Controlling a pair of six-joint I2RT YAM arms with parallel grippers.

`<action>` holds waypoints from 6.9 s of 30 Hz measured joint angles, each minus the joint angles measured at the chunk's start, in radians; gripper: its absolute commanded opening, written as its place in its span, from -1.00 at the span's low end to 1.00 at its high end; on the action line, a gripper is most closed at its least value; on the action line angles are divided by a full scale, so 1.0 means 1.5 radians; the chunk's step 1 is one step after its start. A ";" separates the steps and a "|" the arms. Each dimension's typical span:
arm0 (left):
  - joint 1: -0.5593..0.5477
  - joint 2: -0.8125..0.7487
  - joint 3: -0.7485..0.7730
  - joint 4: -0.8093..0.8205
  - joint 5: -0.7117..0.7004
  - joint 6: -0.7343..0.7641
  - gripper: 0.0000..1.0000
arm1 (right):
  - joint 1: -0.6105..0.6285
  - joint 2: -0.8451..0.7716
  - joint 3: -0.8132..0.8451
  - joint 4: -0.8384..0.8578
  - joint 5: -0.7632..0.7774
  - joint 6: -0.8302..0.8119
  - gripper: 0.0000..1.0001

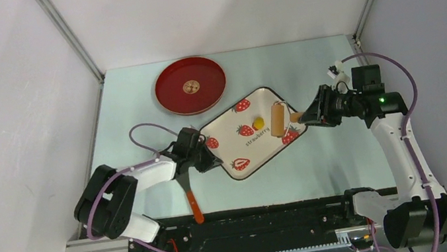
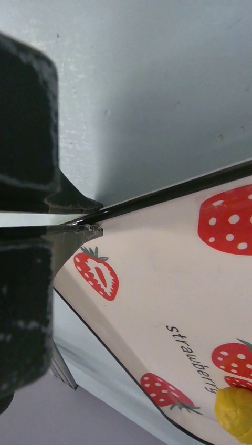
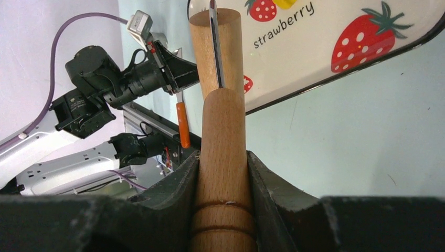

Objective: Roll out the dumpling wrappers from the dough

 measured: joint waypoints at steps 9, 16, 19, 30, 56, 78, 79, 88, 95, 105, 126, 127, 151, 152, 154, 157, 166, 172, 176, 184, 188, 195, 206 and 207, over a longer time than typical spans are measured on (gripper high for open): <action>0.003 -0.005 0.020 -0.039 0.003 0.114 -1.00 | -0.001 0.020 0.000 -0.014 0.007 -0.033 -1.00; 0.003 -0.007 0.044 -0.112 0.026 0.220 -1.00 | 0.004 0.036 0.000 -0.040 0.036 -0.061 -1.00; 0.003 -0.010 0.048 -0.133 0.036 0.258 -1.00 | 0.026 0.049 0.000 -0.052 0.075 -0.068 -1.00; -0.017 -0.012 0.058 -0.166 0.036 0.317 -1.00 | 0.178 0.142 0.078 -0.126 0.245 -0.051 -1.00; -0.020 -0.014 0.058 -0.170 0.016 0.263 -1.00 | 0.347 0.237 0.133 -0.175 0.392 0.050 -1.00; -0.020 -0.013 0.058 -0.170 0.017 0.263 -1.00 | 0.376 0.280 0.140 -0.166 0.451 0.054 -1.00; -0.020 -0.013 0.058 -0.170 0.017 0.263 -1.00 | 0.378 0.280 0.140 -0.166 0.451 0.054 -1.00; -0.020 -0.012 0.058 -0.170 0.017 0.263 -1.00 | 0.396 0.278 0.140 -0.156 0.452 0.055 -1.00; -0.020 -0.012 0.058 -0.170 0.017 0.263 -1.00 | 0.410 0.279 0.140 -0.146 0.443 0.060 -1.00; -0.020 -0.012 0.058 -0.170 0.017 0.262 -1.00 | 0.413 0.299 0.145 -0.140 0.445 0.062 -1.00; -0.020 -0.012 0.058 -0.170 0.017 0.262 -1.00 | 0.415 0.323 0.138 -0.119 0.438 0.062 -1.00; -0.020 -0.012 0.058 -0.170 0.017 0.262 -1.00 | 0.416 0.324 0.139 -0.119 0.440 0.062 -1.00; -0.020 -0.012 0.058 -0.170 0.016 0.258 -1.00 | 0.440 0.344 0.142 -0.114 0.465 0.062 -1.00; -0.020 -0.012 0.058 -0.170 0.016 0.258 -1.00 | 0.440 0.344 0.142 -0.113 0.465 0.062 -1.00; -0.020 -0.012 0.058 -0.170 0.016 0.258 -1.00 | 0.441 0.344 0.142 -0.112 0.464 0.062 -1.00; -0.020 -0.012 0.058 -0.170 0.016 0.258 -1.00 | 0.443 0.346 0.141 -0.111 0.465 0.062 -1.00; -0.020 -0.012 0.058 -0.170 0.016 0.258 -1.00 | 0.450 0.354 0.144 -0.110 0.472 0.063 -1.00; -0.020 -0.012 0.058 -0.170 0.016 0.258 -1.00 | 0.470 0.364 0.155 -0.117 0.496 0.067 -1.00; -0.020 -0.012 0.058 -0.170 0.016 0.258 -1.00 | 0.476 0.367 0.157 -0.117 0.503 0.067 -1.00; -0.020 -0.012 0.058 -0.170 0.016 0.258 -1.00 | 0.479 0.372 0.160 -0.117 0.502 0.067 -1.00; -0.020 -0.012 0.058 -0.170 0.016 0.258 -1.00 | 0.481 0.376 0.163 -0.117 0.501 0.067 -1.00; -0.020 -0.012 0.058 -0.170 0.016 0.258 -1.00 | 0.490 0.380 0.166 -0.118 0.507 0.066 -1.00; -0.020 -0.012 0.058 -0.170 0.016 0.258 -1.00 | 0.519 0.404 0.193 -0.135 0.535 0.064 -1.00; -0.020 -0.012 0.058 -0.170 0.016 0.258 -1.00 | 0.522 0.407 0.196 -0.138 0.539 0.064 -1.00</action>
